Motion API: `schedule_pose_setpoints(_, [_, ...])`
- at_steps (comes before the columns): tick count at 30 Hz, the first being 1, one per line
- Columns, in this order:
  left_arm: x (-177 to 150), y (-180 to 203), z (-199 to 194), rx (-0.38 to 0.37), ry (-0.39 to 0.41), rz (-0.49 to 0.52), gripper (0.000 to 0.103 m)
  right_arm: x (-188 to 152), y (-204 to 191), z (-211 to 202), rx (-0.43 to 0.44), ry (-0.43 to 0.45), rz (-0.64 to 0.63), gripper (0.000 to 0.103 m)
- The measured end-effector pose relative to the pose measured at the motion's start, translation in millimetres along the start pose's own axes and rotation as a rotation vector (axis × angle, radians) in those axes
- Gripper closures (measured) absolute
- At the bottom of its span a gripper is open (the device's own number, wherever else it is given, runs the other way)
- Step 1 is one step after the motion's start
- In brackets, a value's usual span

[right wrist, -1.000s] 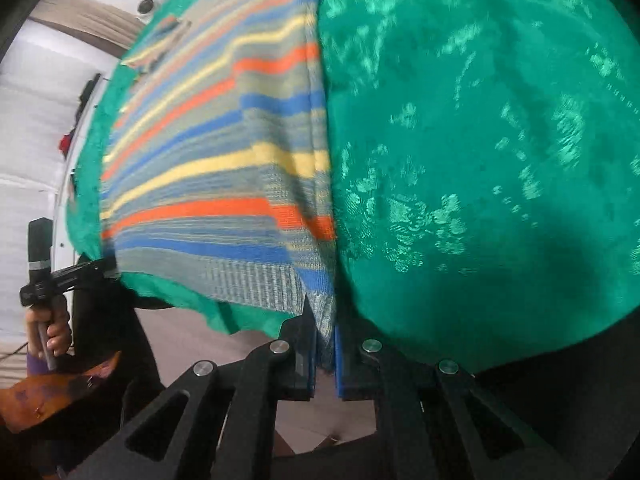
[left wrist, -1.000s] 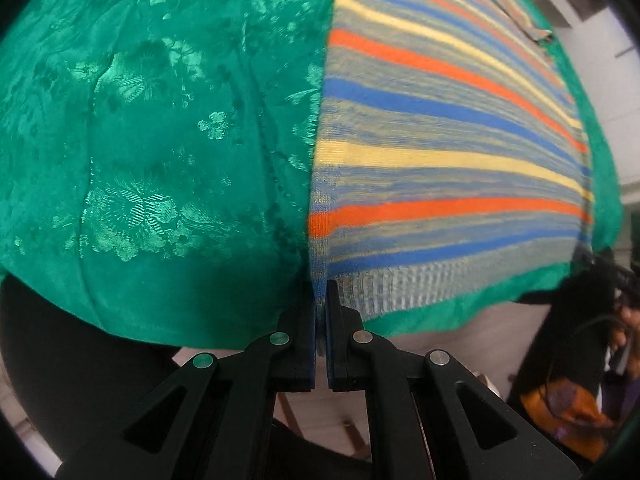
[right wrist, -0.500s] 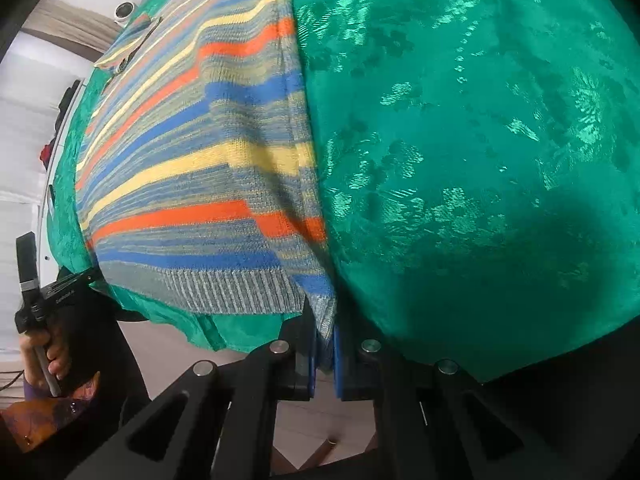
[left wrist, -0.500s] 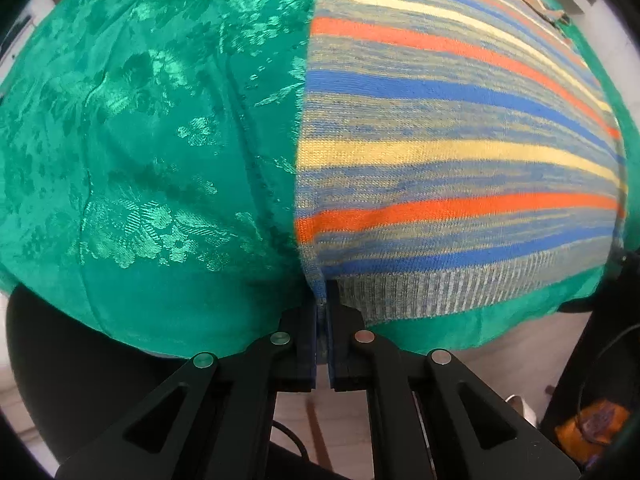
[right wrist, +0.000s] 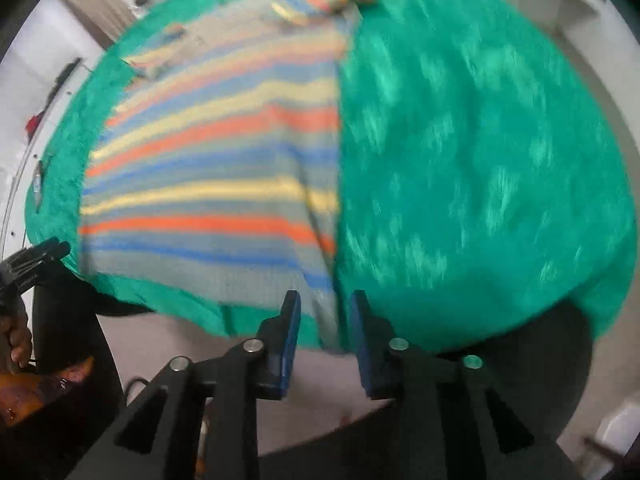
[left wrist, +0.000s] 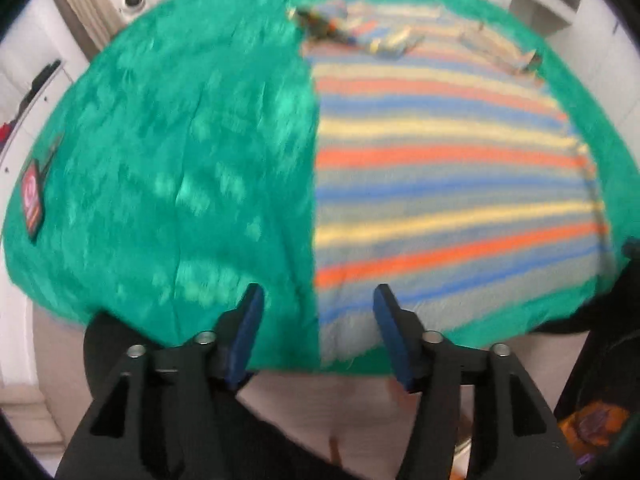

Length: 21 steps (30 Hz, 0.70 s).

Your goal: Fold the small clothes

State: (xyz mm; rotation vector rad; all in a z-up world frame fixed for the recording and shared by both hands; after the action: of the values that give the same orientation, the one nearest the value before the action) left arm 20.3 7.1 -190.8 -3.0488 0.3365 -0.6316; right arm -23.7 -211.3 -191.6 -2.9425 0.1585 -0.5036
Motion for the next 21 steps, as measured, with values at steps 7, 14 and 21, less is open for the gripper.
schedule_pose_setpoints(7, [7.2,16.8,55.2,0.028,-0.039,0.079,0.032,11.2,-24.8,68.9,0.063,-0.089,-0.075,0.076])
schedule_pose_setpoints(14, [10.5,-3.9,10.2,0.03,0.066,0.01,0.028,57.8,-17.1,11.8,-0.013,-0.044,-0.201,0.054])
schedule_pose_setpoints(21, [53.5,-18.2,-10.7,0.027,0.187,-0.087,0.023,218.1,-58.9,11.0,-0.113,0.211,-0.534,0.028])
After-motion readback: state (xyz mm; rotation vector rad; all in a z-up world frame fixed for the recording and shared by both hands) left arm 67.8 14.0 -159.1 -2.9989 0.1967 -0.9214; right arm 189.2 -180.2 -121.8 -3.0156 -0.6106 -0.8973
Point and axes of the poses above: each gripper's, at about its wrist camera, not at the fingertips, and z roughly the way its jaws point, y to its right, x to its top, the point moved 6 cm from there along z, roughly the way its jaws point, and after that the axes turned 2 degrees about -z, right-handed, at the moved point
